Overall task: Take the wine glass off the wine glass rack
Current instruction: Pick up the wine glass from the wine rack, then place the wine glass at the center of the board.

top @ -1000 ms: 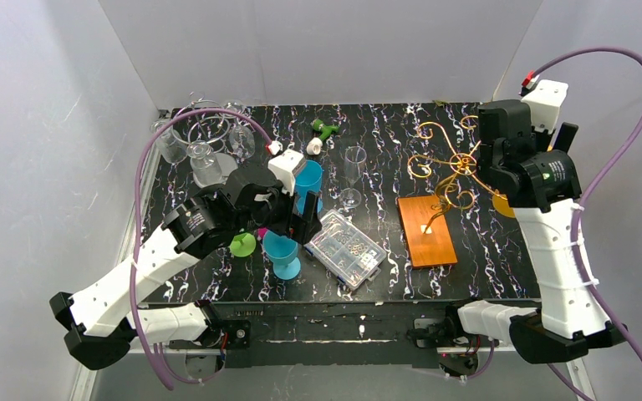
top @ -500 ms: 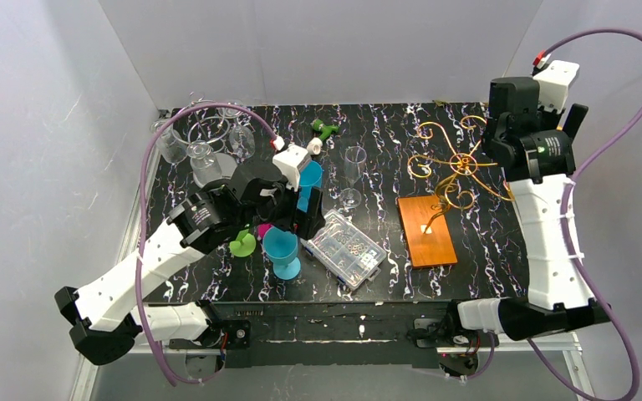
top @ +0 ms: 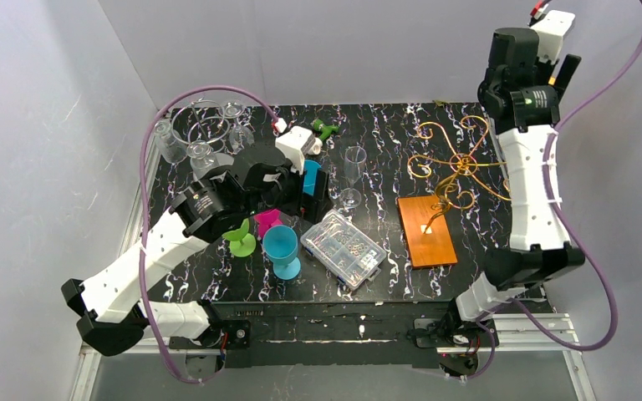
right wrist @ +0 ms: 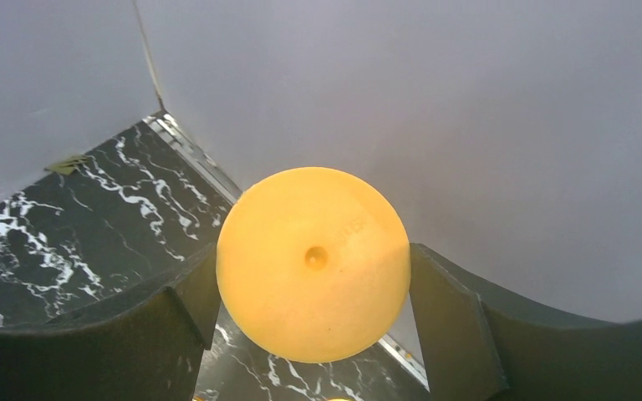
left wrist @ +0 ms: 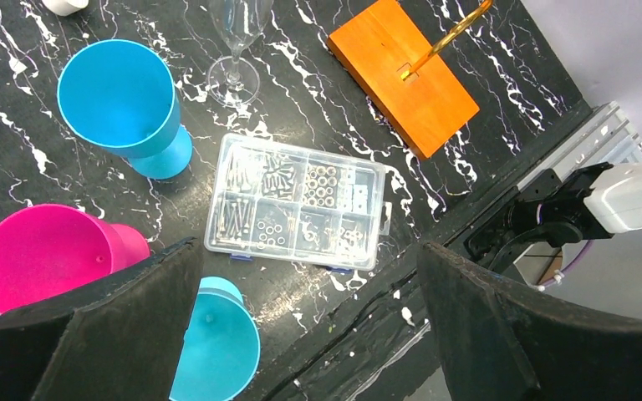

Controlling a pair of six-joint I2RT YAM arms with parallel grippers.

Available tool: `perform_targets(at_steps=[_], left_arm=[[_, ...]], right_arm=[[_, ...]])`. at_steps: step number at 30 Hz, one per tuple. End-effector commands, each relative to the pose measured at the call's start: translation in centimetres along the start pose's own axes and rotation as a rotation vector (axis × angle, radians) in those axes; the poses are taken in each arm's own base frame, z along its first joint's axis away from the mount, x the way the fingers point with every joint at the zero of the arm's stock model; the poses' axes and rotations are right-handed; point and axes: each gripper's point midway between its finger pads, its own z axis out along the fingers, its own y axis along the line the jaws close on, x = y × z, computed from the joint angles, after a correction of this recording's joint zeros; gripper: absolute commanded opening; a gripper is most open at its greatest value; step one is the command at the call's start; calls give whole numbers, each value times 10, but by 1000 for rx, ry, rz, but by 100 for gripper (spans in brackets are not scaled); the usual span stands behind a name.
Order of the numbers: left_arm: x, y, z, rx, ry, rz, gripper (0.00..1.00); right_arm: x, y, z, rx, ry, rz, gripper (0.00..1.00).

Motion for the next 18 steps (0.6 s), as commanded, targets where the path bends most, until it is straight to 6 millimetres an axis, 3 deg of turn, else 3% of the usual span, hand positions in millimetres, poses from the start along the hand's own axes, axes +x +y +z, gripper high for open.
perform_targets(at_steps=[1,10,18], left_arm=[[-21,1,-3,-11,-48,-11,98],[-63,-1,6,34,-95,-64,98],[-95,9,21,88,-134,-152,98]], right_arm=[[-39,17,3,-67,-82,96,62],[-64,74,4,-297,-116,214,61],[-80,129,-18,-596,-107,369,60]])
